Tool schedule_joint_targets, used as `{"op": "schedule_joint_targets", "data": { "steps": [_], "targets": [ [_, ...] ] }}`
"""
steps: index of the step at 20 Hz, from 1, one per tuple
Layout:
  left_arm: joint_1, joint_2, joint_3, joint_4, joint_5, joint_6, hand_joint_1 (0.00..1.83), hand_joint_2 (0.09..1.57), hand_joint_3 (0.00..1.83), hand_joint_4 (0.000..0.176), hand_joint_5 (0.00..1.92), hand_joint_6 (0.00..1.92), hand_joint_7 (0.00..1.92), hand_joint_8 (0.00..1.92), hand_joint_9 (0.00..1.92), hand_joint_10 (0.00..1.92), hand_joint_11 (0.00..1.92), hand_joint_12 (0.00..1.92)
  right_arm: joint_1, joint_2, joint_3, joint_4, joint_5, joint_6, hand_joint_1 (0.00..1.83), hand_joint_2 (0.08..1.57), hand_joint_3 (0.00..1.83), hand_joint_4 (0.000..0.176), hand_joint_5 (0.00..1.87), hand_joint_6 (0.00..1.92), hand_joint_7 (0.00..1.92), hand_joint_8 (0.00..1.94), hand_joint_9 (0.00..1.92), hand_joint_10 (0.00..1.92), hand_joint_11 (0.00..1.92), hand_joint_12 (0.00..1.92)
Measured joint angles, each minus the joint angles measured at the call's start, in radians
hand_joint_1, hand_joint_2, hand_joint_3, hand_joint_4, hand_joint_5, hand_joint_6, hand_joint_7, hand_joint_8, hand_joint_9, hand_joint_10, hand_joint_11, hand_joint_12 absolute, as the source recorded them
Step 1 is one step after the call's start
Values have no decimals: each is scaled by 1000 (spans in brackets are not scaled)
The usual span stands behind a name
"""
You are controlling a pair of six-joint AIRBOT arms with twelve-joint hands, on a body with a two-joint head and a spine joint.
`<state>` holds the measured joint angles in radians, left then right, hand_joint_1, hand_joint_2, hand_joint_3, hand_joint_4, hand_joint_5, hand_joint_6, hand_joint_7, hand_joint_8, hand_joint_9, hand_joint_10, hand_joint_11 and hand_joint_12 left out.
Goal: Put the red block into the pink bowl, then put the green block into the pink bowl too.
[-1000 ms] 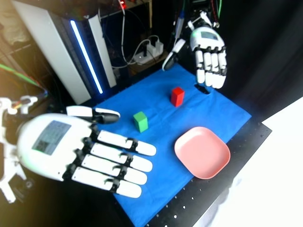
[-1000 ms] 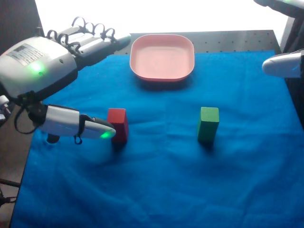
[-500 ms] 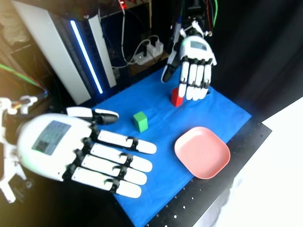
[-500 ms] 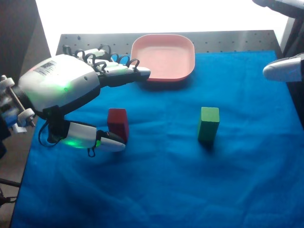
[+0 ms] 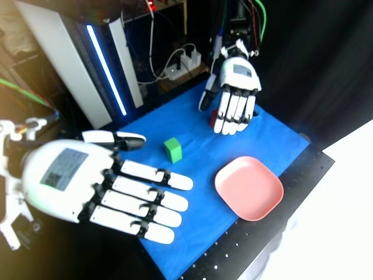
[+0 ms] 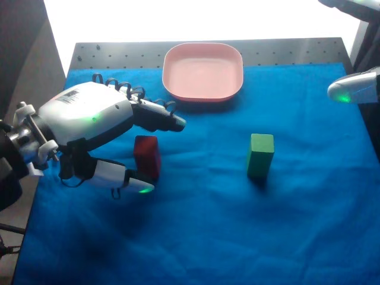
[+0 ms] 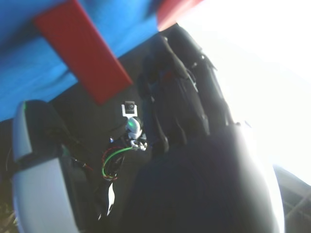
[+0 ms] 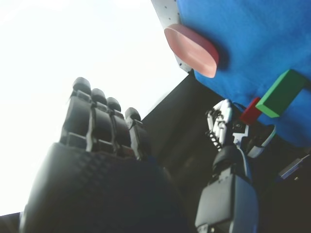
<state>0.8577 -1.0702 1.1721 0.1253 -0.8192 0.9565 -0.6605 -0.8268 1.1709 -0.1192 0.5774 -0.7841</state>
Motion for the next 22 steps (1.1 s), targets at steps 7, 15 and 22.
{"op": "schedule_joint_targets", "data": {
  "steps": [7, 15, 22],
  "targets": [
    [3, -14, 30, -24, 8, -7, 1289, 1012, 0, 0, 1095, 680, 1352, 435, 1360, 358, 1024, 1211, 0, 0, -2, 2, 0, 0, 198, 815, 0, 34, 0, 0, 60, 5, 0, 0, 26, 68],
    [-7, -18, 59, -43, 19, -10, 1409, 1014, 1, 0, 1049, 652, 1250, 510, 1230, 863, 943, 1231, 0, 0, -2, 2, 0, 0, 193, 815, 1, 35, 0, 0, 87, 1, 28, 1, 0, 217],
    [-104, -18, 101, 10, 84, -10, 1293, 1041, 0, 0, 1025, 772, 1270, 653, 1381, 398, 1074, 1145, 0, -2, -2, 2, 1, 0, 222, 841, 8, 47, 0, 0, 60, 0, 0, 0, 0, 184]
  ]
}}
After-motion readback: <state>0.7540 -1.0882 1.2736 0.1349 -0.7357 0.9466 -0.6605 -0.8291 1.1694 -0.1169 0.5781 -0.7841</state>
